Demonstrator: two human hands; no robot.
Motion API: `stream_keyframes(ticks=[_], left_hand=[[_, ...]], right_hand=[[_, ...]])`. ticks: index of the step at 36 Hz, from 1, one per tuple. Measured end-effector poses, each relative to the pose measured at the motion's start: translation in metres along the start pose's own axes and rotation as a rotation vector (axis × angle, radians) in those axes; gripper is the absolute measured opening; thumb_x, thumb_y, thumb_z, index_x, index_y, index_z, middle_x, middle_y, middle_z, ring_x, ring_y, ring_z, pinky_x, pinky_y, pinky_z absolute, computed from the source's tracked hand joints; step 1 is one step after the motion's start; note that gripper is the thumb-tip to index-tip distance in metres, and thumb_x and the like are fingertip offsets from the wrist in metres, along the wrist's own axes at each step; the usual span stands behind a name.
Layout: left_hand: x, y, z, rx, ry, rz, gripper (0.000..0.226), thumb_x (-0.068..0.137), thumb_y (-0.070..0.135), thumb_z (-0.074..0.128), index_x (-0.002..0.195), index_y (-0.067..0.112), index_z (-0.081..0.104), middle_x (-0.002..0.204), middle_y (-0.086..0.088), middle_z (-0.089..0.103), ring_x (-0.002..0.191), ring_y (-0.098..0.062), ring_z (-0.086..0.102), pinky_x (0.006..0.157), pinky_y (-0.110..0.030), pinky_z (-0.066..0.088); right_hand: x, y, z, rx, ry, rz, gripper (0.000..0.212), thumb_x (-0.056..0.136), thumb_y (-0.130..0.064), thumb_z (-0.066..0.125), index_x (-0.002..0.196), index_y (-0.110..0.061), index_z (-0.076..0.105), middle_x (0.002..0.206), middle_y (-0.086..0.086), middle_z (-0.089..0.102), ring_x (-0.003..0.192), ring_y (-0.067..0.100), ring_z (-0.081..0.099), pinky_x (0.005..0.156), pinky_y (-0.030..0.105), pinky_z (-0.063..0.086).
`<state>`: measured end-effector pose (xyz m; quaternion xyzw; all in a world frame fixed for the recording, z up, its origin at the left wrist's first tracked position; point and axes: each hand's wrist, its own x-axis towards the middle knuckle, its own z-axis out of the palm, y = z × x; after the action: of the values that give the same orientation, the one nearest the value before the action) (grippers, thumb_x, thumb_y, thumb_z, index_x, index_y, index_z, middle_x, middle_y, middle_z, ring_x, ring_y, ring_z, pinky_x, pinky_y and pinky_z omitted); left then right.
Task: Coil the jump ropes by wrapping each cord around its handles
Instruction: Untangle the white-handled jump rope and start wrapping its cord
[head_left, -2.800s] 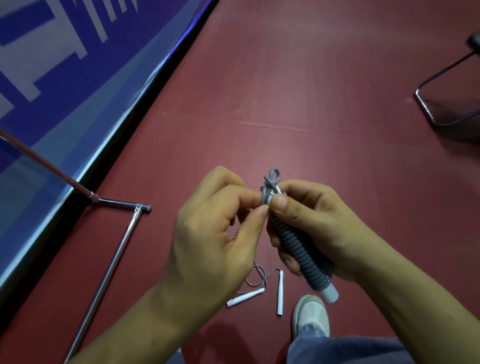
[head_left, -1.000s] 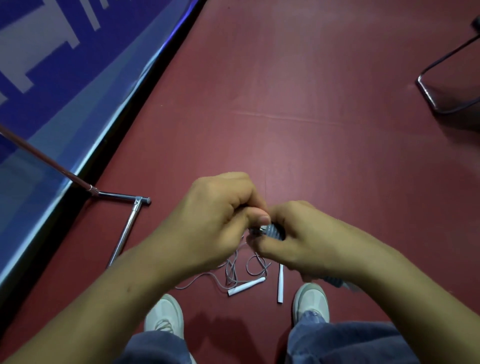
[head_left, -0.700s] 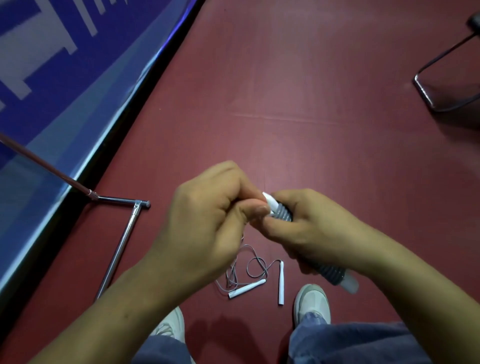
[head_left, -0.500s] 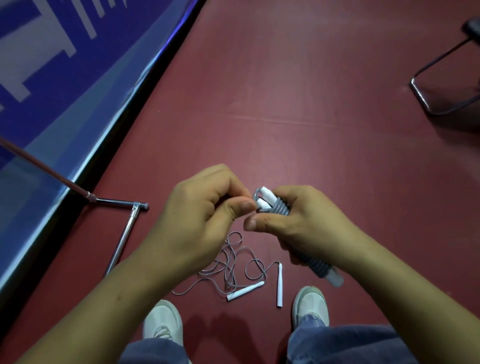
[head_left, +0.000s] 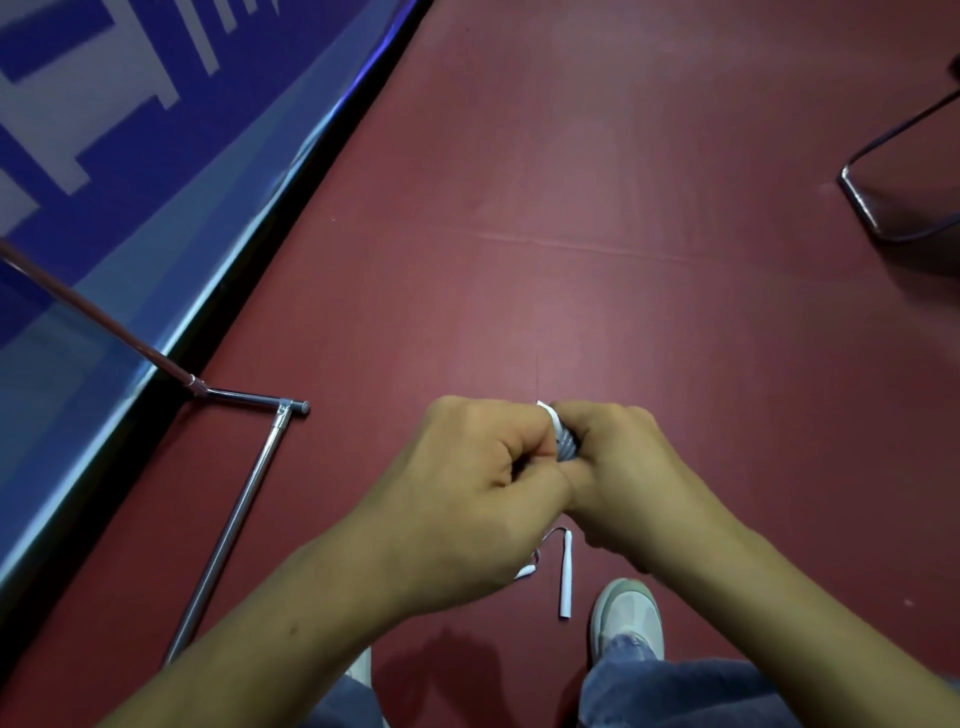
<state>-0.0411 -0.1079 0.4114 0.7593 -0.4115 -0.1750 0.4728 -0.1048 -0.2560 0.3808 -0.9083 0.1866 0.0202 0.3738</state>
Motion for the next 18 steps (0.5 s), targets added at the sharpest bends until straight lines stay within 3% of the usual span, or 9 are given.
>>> stream_keyframes(ticks=[3,5,8,11,15,18], left_hand=[[-0.003,0.001,-0.002,0.008,-0.026,0.031,0.022,0.077,0.014,0.054,0.058,0.015,0.043,0.047,0.005,0.041,0.044,-0.007,0.038,0.046,-0.017,0.027],[-0.001,-0.003,-0.004,0.002,-0.028,0.011,0.019,0.076,0.013,0.055,0.059,0.015,0.045,0.050,-0.003,0.041,0.048,-0.007,0.031,0.046,-0.024,0.026],[0.003,-0.014,-0.007,-0.075,-0.026,-0.075,0.012,0.077,0.013,0.058,0.065,0.012,0.057,0.052,0.005,0.041,0.051,-0.006,0.031,0.048,-0.023,0.028],[0.009,-0.021,-0.010,-0.121,-0.045,-0.110,0.012,0.080,0.018,0.059,0.068,0.019,0.060,0.056,0.009,0.048,0.054,-0.007,0.038,0.051,-0.027,0.032],[0.013,-0.027,-0.016,-0.116,-0.059,-0.104,0.013,0.085,0.023,0.058,0.076,0.015,0.062,0.062,0.004,0.053,0.059,-0.011,0.042,0.054,-0.035,0.036],[0.013,-0.027,-0.022,-0.069,-0.066,-0.083,0.011,0.086,0.024,0.060,0.077,0.018,0.064,0.062,0.008,0.057,0.058,-0.007,0.045,0.056,-0.032,0.040]], right_hand=[[0.000,-0.001,-0.001,0.001,-0.037,0.012,0.054,0.054,-0.057,0.041,0.077,-0.012,0.058,0.067,0.013,0.058,0.049,0.015,0.042,0.046,0.042,0.050],[0.000,0.001,-0.002,-0.022,-0.039,0.032,0.047,0.060,-0.055,0.049,0.078,-0.012,0.059,0.066,0.013,0.058,0.049,0.020,0.043,0.047,0.043,0.051],[0.003,0.005,-0.001,-0.075,-0.014,0.028,0.032,0.073,-0.049,0.063,0.076,-0.018,0.058,0.061,0.010,0.056,0.051,0.031,0.054,0.047,0.043,0.054],[0.001,0.003,0.006,-0.094,-0.044,0.007,0.031,0.074,-0.051,0.061,0.074,-0.020,0.055,0.058,0.006,0.056,0.048,0.026,0.051,0.046,0.043,0.051],[0.001,0.000,0.010,-0.102,-0.064,-0.020,0.027,0.074,-0.047,0.059,0.073,-0.021,0.055,0.060,0.005,0.058,0.046,0.018,0.045,0.047,0.040,0.045],[-0.001,-0.005,0.010,-0.101,-0.092,-0.075,0.029,0.076,-0.050,0.057,0.073,-0.022,0.054,0.062,0.003,0.058,0.051,0.019,0.044,0.049,0.040,0.042]])
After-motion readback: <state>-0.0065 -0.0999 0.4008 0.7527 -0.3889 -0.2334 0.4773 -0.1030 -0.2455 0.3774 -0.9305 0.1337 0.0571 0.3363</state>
